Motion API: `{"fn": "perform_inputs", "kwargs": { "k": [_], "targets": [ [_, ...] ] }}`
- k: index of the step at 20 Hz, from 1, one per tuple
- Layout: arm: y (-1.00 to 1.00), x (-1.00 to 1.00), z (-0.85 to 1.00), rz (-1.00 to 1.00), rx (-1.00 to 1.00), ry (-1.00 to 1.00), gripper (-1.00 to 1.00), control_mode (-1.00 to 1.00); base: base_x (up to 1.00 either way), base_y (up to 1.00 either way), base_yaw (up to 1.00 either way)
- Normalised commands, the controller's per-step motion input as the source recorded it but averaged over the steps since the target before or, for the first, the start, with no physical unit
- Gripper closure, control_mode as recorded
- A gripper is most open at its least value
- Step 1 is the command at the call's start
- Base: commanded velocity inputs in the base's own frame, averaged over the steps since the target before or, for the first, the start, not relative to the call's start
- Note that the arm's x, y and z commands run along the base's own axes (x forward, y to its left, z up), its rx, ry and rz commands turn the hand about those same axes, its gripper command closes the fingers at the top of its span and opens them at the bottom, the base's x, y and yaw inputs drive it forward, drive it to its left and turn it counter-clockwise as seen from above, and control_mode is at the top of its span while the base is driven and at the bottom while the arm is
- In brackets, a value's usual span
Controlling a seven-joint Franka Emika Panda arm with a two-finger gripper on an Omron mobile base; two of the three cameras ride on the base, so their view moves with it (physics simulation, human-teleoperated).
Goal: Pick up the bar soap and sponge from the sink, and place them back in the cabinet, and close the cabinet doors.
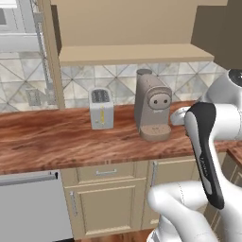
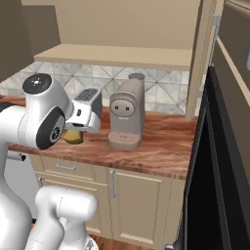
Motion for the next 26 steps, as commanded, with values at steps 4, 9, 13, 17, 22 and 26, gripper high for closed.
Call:
{"fn": "perform_inputs", "kwargs": {
  "k": [4,9,13,17,22,26],
  "targets": [
    [0.00,0.00,0.00,0.00,0.00,0.00,1.00,1.00,0.29,0.00,-0.08],
    [0.00,0.00,0.00,0.00,0.00,0.00,1.00,1.00,0.23,0.00,-0.16],
    [0.00,0.00,0.00,0.00,0.00,0.00,1.00,1.00,0.25,0.01,-0.13],
    [0.00,0.00,0.00,0.00,0.00,0.00,1.00,1.00,0.39,0.05,-0.04],
    [0.00,0.00,0.00,0.00,0.00,0.00,1.00,1.00,0.42,0.10,0.00],
    [0.00,0.00,0.00,0.00,0.00,0.00,1.00,1.00,0.32,0.20,0.00]
  ]
}}
